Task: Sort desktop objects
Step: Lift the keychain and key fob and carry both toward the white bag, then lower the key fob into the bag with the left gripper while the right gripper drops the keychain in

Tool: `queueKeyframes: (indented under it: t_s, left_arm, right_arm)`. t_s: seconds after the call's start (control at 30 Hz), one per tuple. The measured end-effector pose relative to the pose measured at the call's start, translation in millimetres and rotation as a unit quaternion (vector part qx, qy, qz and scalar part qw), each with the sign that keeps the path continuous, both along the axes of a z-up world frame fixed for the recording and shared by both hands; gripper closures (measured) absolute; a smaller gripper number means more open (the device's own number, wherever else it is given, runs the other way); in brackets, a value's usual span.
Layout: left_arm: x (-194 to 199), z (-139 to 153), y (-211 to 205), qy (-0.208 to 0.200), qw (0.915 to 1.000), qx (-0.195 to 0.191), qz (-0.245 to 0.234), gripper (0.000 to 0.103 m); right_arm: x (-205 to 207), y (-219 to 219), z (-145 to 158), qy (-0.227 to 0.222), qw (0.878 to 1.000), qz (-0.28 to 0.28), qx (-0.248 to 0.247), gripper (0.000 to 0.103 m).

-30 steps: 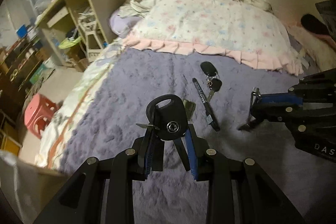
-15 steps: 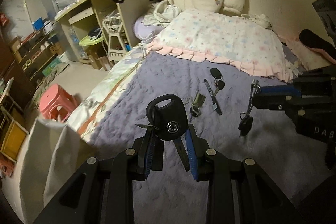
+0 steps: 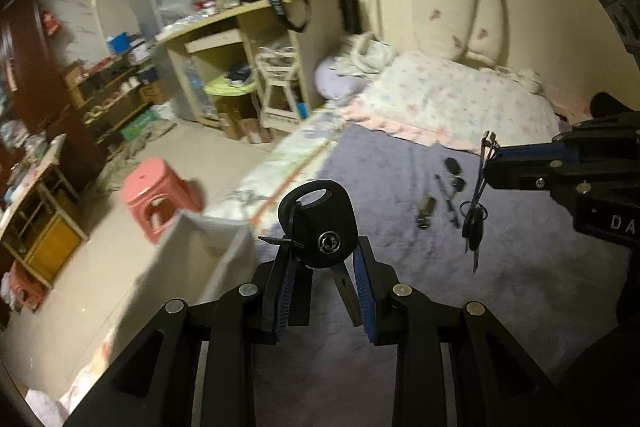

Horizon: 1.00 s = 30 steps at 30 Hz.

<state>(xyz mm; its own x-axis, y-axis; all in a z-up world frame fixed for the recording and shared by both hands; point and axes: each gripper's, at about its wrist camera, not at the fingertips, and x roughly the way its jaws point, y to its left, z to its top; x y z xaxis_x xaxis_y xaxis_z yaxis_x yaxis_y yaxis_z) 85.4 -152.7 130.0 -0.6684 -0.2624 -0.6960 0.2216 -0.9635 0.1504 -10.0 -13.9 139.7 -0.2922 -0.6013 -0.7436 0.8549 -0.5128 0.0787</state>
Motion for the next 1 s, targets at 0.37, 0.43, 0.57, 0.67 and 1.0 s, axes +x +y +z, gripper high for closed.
queueKeyframes:
  t_s: [0.37, 0.43, 0.57, 0.67, 1.0]
  left_arm:
    - [83, -2, -87, -0.016, 0.9962, 0.006, 0.085, 0.074]
    - [96, -7, -101, -0.02, 0.9951, 0.008, 0.097, 0.074]
    - [114, -17, -122, -0.025, 0.9924, 0.017, 0.119, 0.074]
    - [121, -26, -137, -0.028, 0.9906, 0.035, 0.129, 0.074]
    - [124, -69, -166, -0.046, 0.9862, 0.072, 0.142, 0.074]
  right_arm:
    - [50, -83, 20, -0.001, 0.997, 0.074, -0.02, 0.095]
    - [56, -103, 17, -0.008, 0.996, 0.087, -0.021, 0.095]
    - [65, -136, 13, -0.012, 0.994, 0.106, -0.022, 0.095]
    - [70, -156, 14, -0.014, 0.992, 0.119, -0.029, 0.095]
    - [74, -217, 6, -0.009, 0.988, 0.153, -0.025, 0.095]
